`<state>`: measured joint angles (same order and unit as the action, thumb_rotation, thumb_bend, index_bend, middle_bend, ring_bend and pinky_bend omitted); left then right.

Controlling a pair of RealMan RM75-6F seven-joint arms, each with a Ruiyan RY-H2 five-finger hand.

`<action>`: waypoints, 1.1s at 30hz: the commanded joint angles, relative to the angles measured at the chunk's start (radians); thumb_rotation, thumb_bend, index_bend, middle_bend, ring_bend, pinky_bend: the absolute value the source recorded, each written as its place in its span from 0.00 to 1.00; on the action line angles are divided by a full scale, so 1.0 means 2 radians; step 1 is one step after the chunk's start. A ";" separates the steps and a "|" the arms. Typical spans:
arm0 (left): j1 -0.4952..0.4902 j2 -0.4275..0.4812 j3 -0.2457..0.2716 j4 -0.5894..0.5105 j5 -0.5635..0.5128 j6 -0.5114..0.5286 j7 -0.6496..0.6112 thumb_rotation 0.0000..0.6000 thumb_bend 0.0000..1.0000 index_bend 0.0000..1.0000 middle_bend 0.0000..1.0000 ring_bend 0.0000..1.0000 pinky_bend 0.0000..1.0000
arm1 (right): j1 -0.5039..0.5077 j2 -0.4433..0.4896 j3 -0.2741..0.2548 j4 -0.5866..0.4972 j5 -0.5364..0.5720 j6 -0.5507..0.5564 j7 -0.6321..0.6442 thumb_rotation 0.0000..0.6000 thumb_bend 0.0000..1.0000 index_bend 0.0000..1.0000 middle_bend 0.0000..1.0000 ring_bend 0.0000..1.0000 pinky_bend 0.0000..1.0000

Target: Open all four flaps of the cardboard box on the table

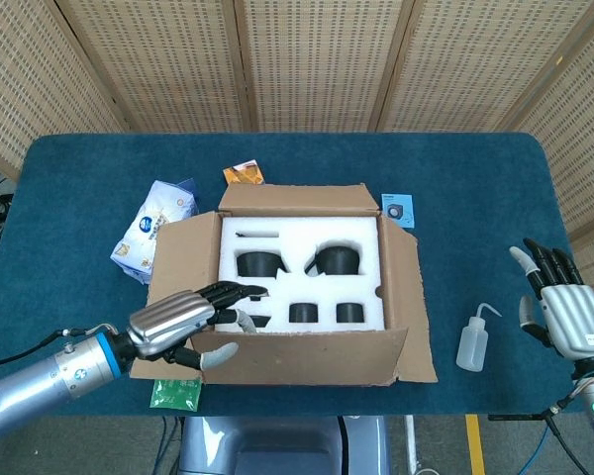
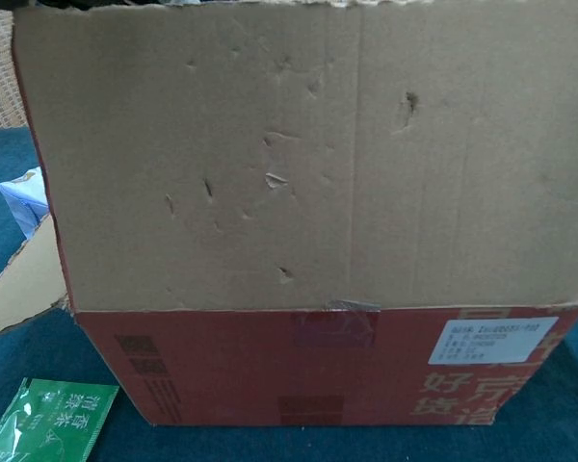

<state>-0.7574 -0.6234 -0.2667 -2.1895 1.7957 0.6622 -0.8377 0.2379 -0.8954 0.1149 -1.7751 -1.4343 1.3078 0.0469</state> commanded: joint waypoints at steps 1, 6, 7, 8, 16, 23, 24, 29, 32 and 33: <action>-0.003 0.037 0.036 0.011 0.089 0.061 -0.085 0.14 0.44 0.33 0.00 0.00 0.00 | 0.000 0.001 0.000 -0.002 0.000 0.000 -0.002 1.00 0.78 0.00 0.00 0.00 0.00; -0.020 0.056 0.068 0.021 0.155 0.098 -0.134 0.14 0.44 0.33 0.00 0.00 0.00 | -0.001 0.003 0.001 -0.006 0.000 0.002 -0.005 1.00 0.78 0.00 0.00 0.00 0.00; -0.024 0.059 0.076 0.021 0.168 0.103 -0.140 0.14 0.44 0.33 0.00 0.00 0.00 | -0.001 0.004 0.001 -0.007 0.000 0.003 -0.005 1.00 0.78 0.00 0.00 0.00 0.00; -0.027 0.061 0.082 0.020 0.179 0.105 -0.145 0.14 0.44 0.33 0.00 0.00 0.00 | -0.001 0.004 0.001 -0.008 0.000 0.003 -0.006 1.00 0.78 0.00 0.00 0.00 0.00; -0.047 0.071 0.112 0.020 0.224 0.116 -0.162 0.14 0.44 0.33 0.00 0.00 0.00 | -0.002 0.005 0.001 -0.009 0.000 0.004 -0.006 1.00 0.78 0.00 0.00 0.00 0.00; -0.058 0.076 0.126 0.024 0.225 0.113 -0.153 0.14 0.44 0.33 0.00 0.00 0.00 | -0.002 0.005 0.001 -0.008 0.000 0.004 -0.003 1.00 0.78 0.00 0.00 0.00 0.00; -0.057 0.077 0.125 0.026 0.218 0.115 -0.147 0.14 0.44 0.33 0.00 0.00 0.00 | -0.003 0.005 0.000 -0.007 0.000 0.005 -0.003 1.00 0.78 0.00 0.00 0.00 0.00; -0.031 0.081 0.119 0.034 0.161 0.124 -0.069 0.13 0.44 0.33 0.00 0.00 0.00 | -0.004 0.004 0.001 -0.001 0.001 0.006 0.006 1.00 0.78 0.00 0.00 0.00 0.00; 0.004 0.076 0.116 0.040 0.108 0.131 0.015 0.13 0.43 0.33 0.00 0.00 0.00 | -0.004 0.001 0.001 0.006 0.002 0.004 0.013 1.00 0.78 0.00 0.00 0.00 0.00; 0.025 0.071 0.117 0.044 0.083 0.141 0.054 0.13 0.43 0.33 0.00 0.00 0.00 | -0.004 -0.002 0.001 0.010 0.003 0.003 0.016 1.00 0.78 0.00 0.00 0.00 0.00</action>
<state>-0.8021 -0.4690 -0.0260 -2.1233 2.0937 0.9119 -0.9155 0.2302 -0.8943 0.1166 -1.7607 -1.4311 1.3162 0.0731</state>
